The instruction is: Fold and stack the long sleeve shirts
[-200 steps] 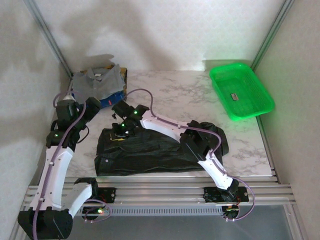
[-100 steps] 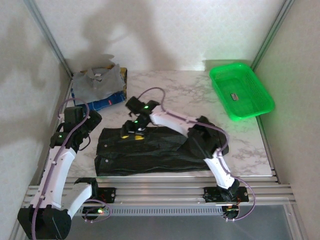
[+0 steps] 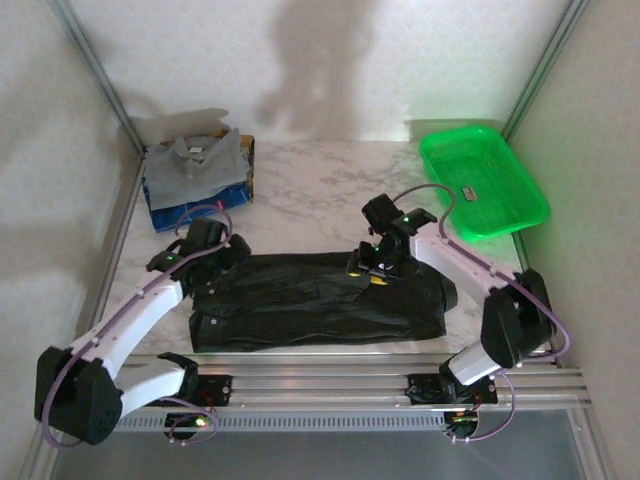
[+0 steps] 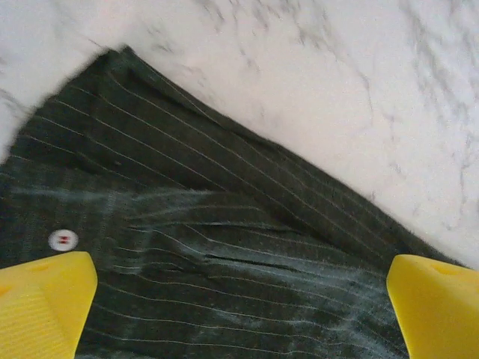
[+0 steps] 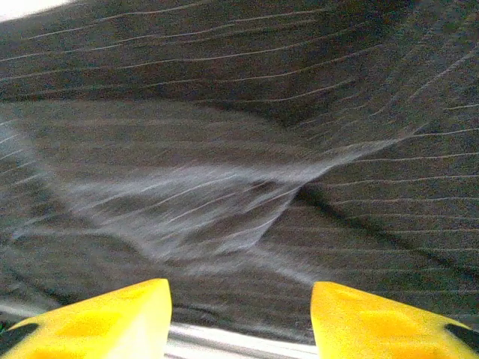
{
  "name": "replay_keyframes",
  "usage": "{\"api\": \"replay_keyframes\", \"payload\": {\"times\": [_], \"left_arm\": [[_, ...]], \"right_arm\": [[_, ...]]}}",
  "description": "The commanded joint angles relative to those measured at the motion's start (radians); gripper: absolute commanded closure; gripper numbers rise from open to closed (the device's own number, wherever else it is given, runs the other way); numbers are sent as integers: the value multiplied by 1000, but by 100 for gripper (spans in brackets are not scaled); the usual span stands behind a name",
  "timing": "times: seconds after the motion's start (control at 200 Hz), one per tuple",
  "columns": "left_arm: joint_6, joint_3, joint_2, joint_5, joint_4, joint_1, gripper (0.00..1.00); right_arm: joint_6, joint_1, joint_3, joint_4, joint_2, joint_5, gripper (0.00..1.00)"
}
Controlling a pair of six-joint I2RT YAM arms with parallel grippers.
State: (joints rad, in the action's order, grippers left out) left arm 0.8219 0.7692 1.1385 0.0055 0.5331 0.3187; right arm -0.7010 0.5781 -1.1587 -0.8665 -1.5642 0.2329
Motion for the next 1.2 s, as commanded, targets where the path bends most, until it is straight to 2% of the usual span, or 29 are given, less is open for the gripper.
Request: {"api": "replay_keyframes", "payload": {"times": [0.0, 0.05, 0.225, 0.34, 0.541, 0.626, 0.716, 0.891, 1.031, 1.196], "left_arm": [[60, -19, 60, 2, -111, 51, 1], [69, -18, 93, 6, -144, 74, 2], [83, -39, 212, -24, -215, 111, 2], [86, -54, 295, -101, -205, 101, 1], [76, -70, 436, -153, -205, 95, 1], [71, -54, 410, -150, -205, 108, 0], [70, -6, 354, -163, -170, 117, 0], [61, 92, 297, -139, -119, 126, 0], [35, 174, 346, -91, -145, 168, 1], [-11, 283, 459, -67, -184, 212, 1]], "right_arm": [[5, -17, -12, 105, -74, 30, 55], [0, -29, -12, 127, -116, 27, 60], [16, -96, -45, 135, -247, -115, 76], [35, -130, -88, 117, -311, -189, 77], [61, -142, -148, 95, -399, -213, 77], [64, -142, -145, 82, -374, -229, 74], [85, -140, -113, 56, -284, -266, 68], [184, -142, -40, -15, -145, -385, 70], [187, -127, -7, 62, -42, -234, 70], [56, -80, -26, 192, -30, 41, 76]]}}
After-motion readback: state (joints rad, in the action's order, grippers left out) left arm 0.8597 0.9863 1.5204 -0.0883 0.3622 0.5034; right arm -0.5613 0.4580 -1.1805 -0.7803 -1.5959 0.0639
